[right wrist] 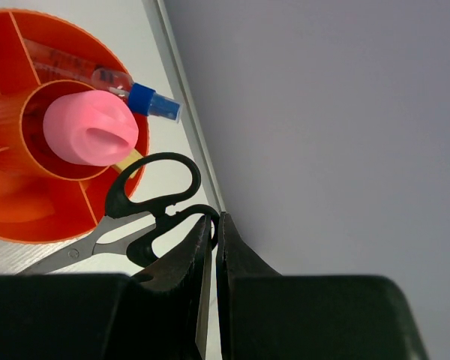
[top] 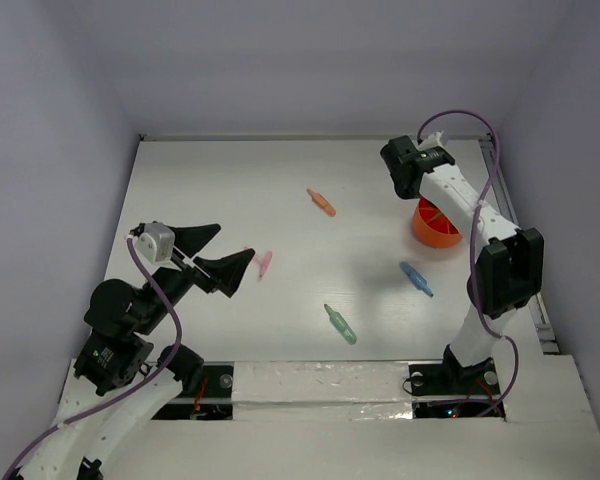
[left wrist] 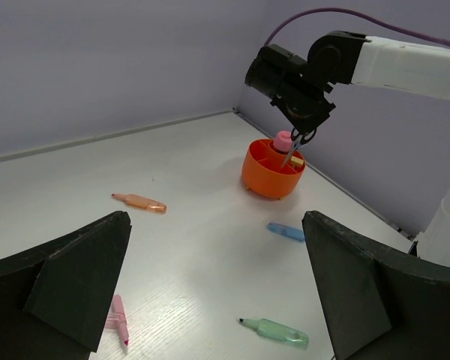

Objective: Sort the stationery into containers
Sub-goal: Place the scissors in the storage box.

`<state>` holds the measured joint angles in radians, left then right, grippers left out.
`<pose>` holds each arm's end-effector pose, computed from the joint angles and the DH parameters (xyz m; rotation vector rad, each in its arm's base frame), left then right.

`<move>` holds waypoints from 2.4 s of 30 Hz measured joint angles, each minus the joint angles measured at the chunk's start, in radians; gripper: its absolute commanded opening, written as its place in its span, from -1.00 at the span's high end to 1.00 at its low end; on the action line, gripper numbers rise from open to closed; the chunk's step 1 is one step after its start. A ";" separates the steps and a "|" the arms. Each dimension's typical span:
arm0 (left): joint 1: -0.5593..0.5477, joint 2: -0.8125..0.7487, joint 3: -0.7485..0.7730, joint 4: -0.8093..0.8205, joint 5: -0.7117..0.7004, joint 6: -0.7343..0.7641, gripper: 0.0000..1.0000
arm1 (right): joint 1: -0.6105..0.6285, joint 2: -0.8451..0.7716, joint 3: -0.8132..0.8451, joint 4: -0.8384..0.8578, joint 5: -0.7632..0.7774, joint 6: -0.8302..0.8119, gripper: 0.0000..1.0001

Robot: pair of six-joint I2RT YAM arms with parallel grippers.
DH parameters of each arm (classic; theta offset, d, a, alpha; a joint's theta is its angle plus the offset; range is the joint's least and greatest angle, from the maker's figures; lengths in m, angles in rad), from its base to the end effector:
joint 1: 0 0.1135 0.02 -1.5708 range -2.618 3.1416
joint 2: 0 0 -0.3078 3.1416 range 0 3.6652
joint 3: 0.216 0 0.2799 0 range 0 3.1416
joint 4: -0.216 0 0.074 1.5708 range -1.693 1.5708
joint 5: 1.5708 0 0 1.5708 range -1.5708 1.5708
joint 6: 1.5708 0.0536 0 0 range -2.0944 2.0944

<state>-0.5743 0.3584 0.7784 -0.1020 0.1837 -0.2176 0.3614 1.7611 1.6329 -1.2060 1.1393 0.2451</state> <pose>0.0596 -0.0502 0.4273 0.3900 1.2391 -0.7963 0.3723 0.0887 0.3466 0.0406 2.2773 -1.3076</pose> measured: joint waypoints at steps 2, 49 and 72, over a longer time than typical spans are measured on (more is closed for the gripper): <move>-0.006 0.000 0.000 0.000 0.000 0.000 -0.98 | 0.000 0.021 0.009 -0.028 0.010 0.020 1.00; -0.092 0.014 0.000 -0.016 -0.047 0.004 -0.98 | -0.046 0.119 -0.061 -0.138 0.111 0.442 0.99; -0.091 0.021 0.000 -0.015 -0.049 0.004 -0.98 | -0.025 0.022 -0.126 -0.001 0.003 0.308 0.29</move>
<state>-0.6655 0.3798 0.7784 -0.1173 0.1349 -0.2134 0.3363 1.7832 1.5066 -1.2068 1.1427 0.5533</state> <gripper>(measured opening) 0.990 0.313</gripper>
